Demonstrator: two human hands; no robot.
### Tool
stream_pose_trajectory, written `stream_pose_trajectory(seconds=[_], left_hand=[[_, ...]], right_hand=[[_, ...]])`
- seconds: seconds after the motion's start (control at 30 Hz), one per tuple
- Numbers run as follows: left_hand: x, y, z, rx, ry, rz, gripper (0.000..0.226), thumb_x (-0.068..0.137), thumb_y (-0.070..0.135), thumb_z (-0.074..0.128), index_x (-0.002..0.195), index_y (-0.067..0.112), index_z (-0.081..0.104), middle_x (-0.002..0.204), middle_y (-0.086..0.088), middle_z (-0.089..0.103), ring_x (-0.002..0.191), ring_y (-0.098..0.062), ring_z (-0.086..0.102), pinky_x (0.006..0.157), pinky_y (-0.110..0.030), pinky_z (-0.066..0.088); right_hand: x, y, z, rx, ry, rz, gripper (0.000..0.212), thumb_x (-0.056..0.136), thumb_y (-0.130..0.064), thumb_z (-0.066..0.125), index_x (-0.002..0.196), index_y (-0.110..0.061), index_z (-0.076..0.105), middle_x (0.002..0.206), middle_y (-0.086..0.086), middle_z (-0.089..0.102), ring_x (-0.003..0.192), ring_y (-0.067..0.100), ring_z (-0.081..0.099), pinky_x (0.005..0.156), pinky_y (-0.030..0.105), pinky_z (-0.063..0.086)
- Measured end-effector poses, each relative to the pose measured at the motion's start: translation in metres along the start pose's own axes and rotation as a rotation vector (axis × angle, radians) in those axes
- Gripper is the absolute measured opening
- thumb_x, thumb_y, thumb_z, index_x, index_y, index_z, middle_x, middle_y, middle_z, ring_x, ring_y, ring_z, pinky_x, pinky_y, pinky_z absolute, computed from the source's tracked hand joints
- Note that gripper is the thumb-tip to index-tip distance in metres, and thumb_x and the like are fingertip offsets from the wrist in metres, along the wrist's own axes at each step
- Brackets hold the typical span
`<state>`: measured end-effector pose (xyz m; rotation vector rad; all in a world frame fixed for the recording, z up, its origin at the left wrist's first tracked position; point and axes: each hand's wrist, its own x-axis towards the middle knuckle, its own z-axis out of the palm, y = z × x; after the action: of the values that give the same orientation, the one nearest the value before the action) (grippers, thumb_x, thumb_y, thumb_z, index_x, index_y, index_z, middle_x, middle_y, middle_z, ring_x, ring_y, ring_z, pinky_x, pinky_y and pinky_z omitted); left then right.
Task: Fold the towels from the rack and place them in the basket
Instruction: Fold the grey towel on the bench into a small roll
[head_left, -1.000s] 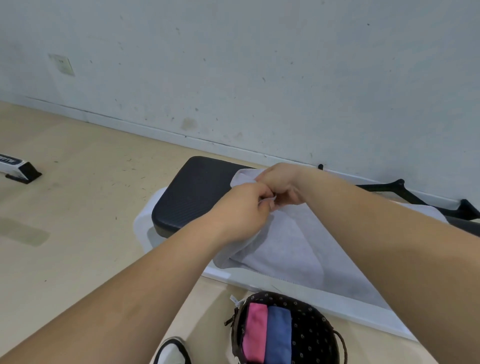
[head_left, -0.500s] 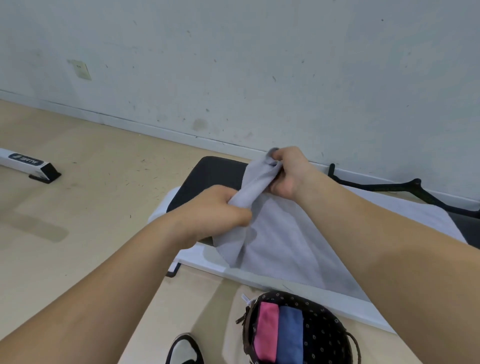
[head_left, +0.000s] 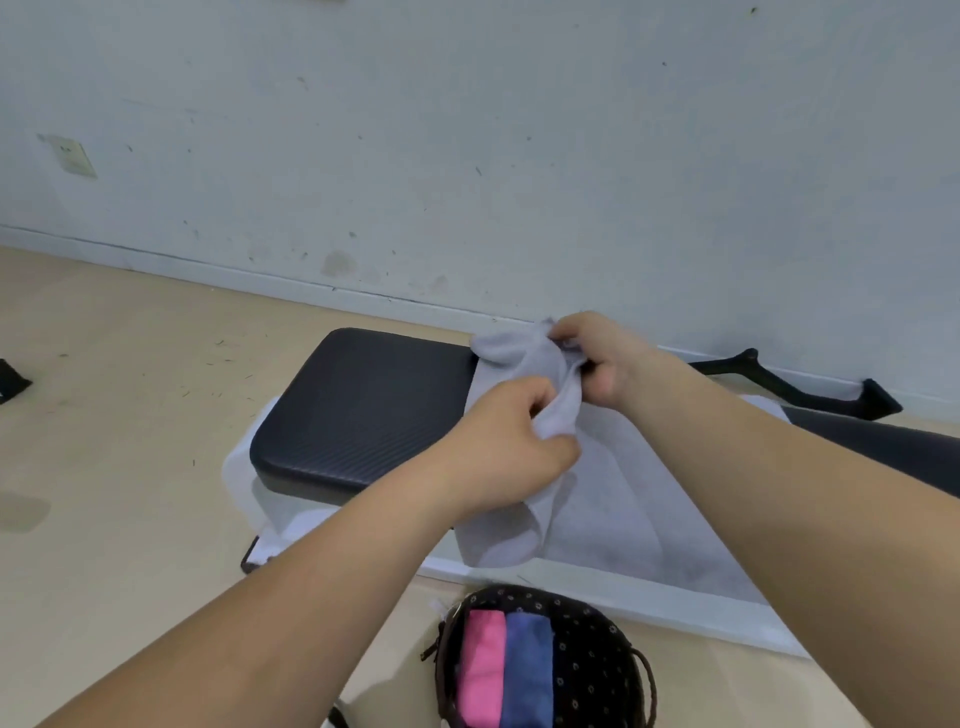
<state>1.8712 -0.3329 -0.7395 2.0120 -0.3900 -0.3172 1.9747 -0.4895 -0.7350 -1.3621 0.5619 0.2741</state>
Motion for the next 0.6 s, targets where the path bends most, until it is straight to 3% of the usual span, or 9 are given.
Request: stream_pose_trajectory(seconds=[0.07, 0.13, 0.2, 0.27, 0.37, 0.47, 0.6], left_hand=[[0.011, 0.011, 0.021, -0.029, -0.017, 0.026, 0.022, 0.089, 0.023, 0.068, 0.084, 0.017, 0.047, 0.072, 0.006, 0.043, 0.053, -0.005, 0.037, 0.044, -0.012, 0.032], [0.024, 0.023, 0.047, -0.054, -0.032, 0.038, 0.017, 0.088, 0.018, 0.068, 0.086, 0.013, 0.052, 0.073, 0.005, 0.048, 0.055, -0.005, 0.041, 0.047, -0.014, 0.035], [0.036, 0.036, 0.076, -0.080, -0.042, 0.035, 0.014, 0.087, 0.014, 0.068, 0.083, 0.017, 0.055, 0.071, 0.007, 0.051, 0.054, -0.004, 0.044, 0.048, -0.013, 0.037], [0.046, 0.049, 0.105, -0.120, -0.068, 0.023, 0.013, 0.087, 0.012, 0.067, 0.082, 0.018, 0.056, 0.068, 0.007, 0.051, 0.052, -0.004, 0.044, 0.047, -0.014, 0.037], [0.055, 0.057, 0.152, -0.153, -0.140, -0.007, 0.011, 0.086, 0.013, 0.066, 0.081, 0.017, 0.058, 0.069, 0.009, 0.056, 0.057, -0.005, 0.050, 0.052, -0.021, 0.044], [0.060, 0.051, 0.187, 0.050, -0.238, -0.012, 0.009, 0.084, 0.015, 0.070, 0.093, 0.014, 0.068, 0.081, 0.004, 0.066, 0.074, -0.014, 0.061, 0.072, -0.032, 0.056], [0.064, 0.052, 0.203, 0.260, -0.307, 0.079, 0.009, 0.086, 0.022, 0.070, 0.090, 0.013, 0.070, 0.076, 0.003, 0.068, 0.075, -0.017, 0.065, 0.071, -0.033, 0.055]], right_hand=[[-0.001, -0.010, -0.027, 0.008, 0.089, -0.042, 0.012, 0.086, -0.001, 0.049, 0.080, -0.008, 0.057, 0.072, 0.006, 0.060, 0.079, 0.026, 0.061, 0.081, 0.036, 0.056], [0.000, -0.017, -0.059, -0.012, 0.174, -0.084, 0.017, 0.083, -0.004, 0.049, 0.084, -0.011, 0.064, 0.082, 0.007, 0.064, 0.083, 0.024, 0.062, 0.087, 0.040, 0.057], [0.003, -0.022, -0.092, -0.015, 0.258, -0.102, 0.017, 0.081, -0.008, 0.051, 0.083, -0.016, 0.066, 0.082, 0.005, 0.062, 0.076, 0.022, 0.059, 0.073, 0.034, 0.053], [0.004, -0.025, -0.126, -0.019, 0.350, -0.095, 0.008, 0.084, -0.009, 0.054, 0.081, -0.017, 0.057, 0.077, 0.006, 0.052, 0.070, 0.020, 0.048, 0.061, 0.028, 0.039], [0.002, -0.015, -0.175, -0.134, 0.412, -0.095, 0.024, 0.098, -0.014, 0.051, 0.076, -0.021, 0.045, 0.072, 0.002, 0.042, 0.060, 0.017, 0.039, 0.053, 0.023, 0.033], [0.004, 0.011, -0.217, -0.413, 0.461, -0.218, 0.042, 0.104, -0.022, 0.048, 0.064, -0.023, 0.037, 0.062, -0.001, 0.034, 0.056, 0.019, 0.031, 0.051, 0.025, 0.028], [0.014, 0.017, -0.255, -0.597, 0.466, -0.313, 0.045, 0.100, -0.020, 0.057, 0.059, -0.019, 0.038, 0.059, 0.003, 0.032, 0.057, 0.020, 0.030, 0.051, 0.025, 0.027]])
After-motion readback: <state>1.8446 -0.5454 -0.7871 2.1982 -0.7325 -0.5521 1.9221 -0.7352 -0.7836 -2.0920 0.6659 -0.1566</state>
